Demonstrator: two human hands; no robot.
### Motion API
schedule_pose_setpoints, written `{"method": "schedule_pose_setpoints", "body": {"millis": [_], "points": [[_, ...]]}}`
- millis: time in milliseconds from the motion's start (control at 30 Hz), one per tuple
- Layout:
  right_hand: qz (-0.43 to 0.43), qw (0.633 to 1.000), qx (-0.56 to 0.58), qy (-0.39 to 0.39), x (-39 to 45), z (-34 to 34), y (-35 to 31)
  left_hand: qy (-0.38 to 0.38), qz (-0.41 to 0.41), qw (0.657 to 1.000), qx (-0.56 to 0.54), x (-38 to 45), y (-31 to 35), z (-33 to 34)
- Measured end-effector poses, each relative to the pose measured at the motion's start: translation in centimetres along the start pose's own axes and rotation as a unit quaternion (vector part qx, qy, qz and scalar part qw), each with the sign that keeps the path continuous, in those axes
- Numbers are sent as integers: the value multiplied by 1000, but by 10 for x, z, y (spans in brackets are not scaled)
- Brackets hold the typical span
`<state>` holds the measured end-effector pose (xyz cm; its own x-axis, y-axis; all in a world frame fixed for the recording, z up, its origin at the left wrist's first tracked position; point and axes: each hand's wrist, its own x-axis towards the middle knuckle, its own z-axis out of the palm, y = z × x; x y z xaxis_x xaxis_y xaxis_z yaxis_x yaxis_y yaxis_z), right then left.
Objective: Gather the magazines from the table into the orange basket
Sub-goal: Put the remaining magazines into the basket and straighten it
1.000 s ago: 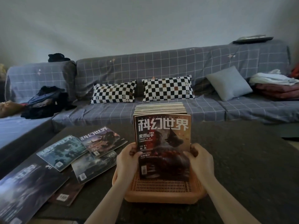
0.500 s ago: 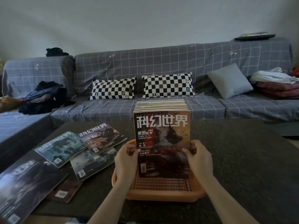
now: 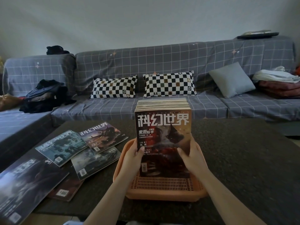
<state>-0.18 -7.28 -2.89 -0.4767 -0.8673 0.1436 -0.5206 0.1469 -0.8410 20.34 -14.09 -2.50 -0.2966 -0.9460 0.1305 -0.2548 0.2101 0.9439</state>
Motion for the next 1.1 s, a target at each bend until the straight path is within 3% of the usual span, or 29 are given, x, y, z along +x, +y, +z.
{"method": "schedule_pose_setpoints", "body": {"millis": [267,400,634,934,1100], "points": [[22,999,29,23,6,0,1,-14,-34,997,-72,8,0,-4],[68,991,113,-13,20,-4,-7,-71,-92,973,-199,27,8,-3],[48,986,155,-40,17,-2,-5,-94,-134,954,-251,37,-5,4],[36,988,145,-30,17,-1,-3,-105,-124,957,-242,36,-9,1],[56,992,114,-10,15,-4,-4,-54,-101,981,-154,29,-1,-2]]}}
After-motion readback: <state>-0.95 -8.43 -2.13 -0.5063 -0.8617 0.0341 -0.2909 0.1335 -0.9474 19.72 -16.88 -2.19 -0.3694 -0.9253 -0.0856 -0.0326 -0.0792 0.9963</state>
